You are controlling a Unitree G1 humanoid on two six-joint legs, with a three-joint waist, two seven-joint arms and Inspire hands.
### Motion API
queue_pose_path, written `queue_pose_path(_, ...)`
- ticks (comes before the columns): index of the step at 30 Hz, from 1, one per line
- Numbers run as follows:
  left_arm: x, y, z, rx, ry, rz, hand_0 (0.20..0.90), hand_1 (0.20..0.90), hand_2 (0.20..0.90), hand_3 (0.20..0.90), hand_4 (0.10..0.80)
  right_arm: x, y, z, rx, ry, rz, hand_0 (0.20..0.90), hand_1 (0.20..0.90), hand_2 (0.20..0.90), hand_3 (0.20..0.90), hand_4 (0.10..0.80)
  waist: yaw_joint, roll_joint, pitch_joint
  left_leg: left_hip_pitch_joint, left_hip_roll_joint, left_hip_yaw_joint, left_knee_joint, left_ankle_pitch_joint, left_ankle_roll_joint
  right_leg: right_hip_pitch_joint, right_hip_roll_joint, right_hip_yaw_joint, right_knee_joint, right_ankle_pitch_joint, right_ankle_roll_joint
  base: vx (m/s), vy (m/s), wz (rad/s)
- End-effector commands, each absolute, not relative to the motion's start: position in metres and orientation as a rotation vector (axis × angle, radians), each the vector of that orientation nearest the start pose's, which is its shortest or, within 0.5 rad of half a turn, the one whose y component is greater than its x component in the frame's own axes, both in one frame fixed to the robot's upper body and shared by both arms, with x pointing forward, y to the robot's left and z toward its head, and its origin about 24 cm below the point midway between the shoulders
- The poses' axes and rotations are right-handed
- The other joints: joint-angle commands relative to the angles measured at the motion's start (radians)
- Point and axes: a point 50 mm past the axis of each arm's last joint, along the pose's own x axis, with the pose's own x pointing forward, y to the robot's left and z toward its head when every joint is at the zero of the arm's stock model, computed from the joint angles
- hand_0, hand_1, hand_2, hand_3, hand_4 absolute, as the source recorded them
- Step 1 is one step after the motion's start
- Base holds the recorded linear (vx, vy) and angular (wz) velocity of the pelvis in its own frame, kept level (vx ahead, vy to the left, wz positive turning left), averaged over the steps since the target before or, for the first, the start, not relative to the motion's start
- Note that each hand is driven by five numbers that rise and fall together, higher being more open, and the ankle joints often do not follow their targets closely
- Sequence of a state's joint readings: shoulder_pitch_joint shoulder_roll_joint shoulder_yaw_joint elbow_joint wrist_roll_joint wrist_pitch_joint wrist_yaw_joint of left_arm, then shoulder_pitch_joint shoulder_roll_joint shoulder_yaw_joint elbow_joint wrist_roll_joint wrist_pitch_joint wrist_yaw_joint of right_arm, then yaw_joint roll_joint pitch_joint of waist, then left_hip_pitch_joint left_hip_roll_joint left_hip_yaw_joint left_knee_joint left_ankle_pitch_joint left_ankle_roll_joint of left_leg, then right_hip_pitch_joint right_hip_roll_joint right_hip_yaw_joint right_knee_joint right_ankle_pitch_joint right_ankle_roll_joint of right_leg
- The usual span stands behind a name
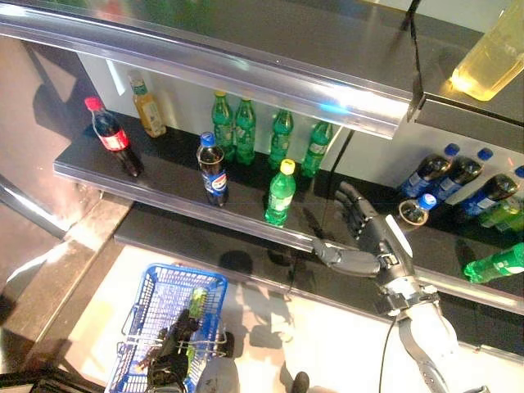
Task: Pick up the drink and place into the basket.
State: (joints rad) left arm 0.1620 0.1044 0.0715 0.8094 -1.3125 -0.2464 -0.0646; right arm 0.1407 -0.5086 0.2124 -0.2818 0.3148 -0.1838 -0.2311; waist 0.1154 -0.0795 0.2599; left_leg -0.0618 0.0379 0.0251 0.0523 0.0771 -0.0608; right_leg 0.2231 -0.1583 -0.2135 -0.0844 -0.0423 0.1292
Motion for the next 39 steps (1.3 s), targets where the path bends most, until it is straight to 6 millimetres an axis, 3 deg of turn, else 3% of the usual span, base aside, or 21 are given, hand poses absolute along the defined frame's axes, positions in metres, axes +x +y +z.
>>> queue_pose_path(1,0.123,0.235,-0.117,-0.934,0.358,0.657,0.300,0.300,0.300,0.200,0.100,0.223,-0.175,0.135,-0.080,-0.487,0.005,0.900,0.900,0.900,0.900,0.800,0.035,0.023,-0.094,-0.105,0.080,-0.023,0.135,-0.052,-0.062,-0.013,-0.047,-0.005,0.124,-0.035,0.016,0.056,0.061,0.29)
queue_pose_path(8,0.121,0.231,-0.117,-0.928,0.371,0.623,0.300,0.300,0.300,0.200,0.100,0.232,-0.177,0.125,-0.103,-0.409,-0.101,0.900,0.900,0.900,0.900,0.800,0.051,0.049,-0.036,-0.162,0.066,-0.046,0.214,-0.056,-0.066,-0.044,-0.053,-0.027,0.200,-0.060,0.003,0.040,0.054,0.18)
queue_pose_path(12,0.135,0.228,-0.111,-0.940,0.334,0.568,0.300,0.300,0.300,0.200,0.100,0.242,-0.175,0.128,-0.091,-0.428,-0.174,0.900,0.900,0.900,0.900,0.800,0.057,0.067,0.031,-0.226,0.052,-0.062,0.265,-0.054,-0.067,-0.095,-0.057,-0.037,0.257,-0.077,-0.008,-0.078,0.057,0.10)
queue_pose_path(22,0.172,0.222,-0.091,-0.951,0.235,0.424,0.300,0.300,0.300,0.200,0.100,0.271,-0.163,0.165,-0.071,-0.569,-0.311,0.900,0.900,0.900,0.900,0.800,0.080,0.094,0.208,-0.334,0.026,-0.085,0.325,-0.044,-0.070,-0.200,-0.065,-0.065,0.319,-0.078,-0.030,-0.100,0.014,0.08)
queue_pose_path(28,0.184,0.219,-0.085,-0.968,0.191,0.379,0.300,0.300,0.300,0.200,0.100,0.284,-0.167,0.181,-0.044,-0.601,-0.390,0.900,0.900,0.900,0.900,0.800,0.082,0.100,0.259,-0.372,0.012,-0.084,0.333,-0.044,-0.060,-0.238,-0.060,-0.061,0.317,-0.071,-0.036,-0.044,0.011,0.04)
queue_pose_path(39,0.200,0.219,-0.069,-0.924,0.149,0.288,0.300,0.300,0.300,0.200,0.100,0.304,-0.179,0.218,0.076,-0.699,-0.527,0.900,0.900,0.900,0.900,0.800,0.113,0.074,0.260,-0.473,0.000,-0.102,0.359,-0.062,-0.039,-0.319,-0.050,-0.077,0.292,-0.045,-0.038,0.007,-0.025,0.06)
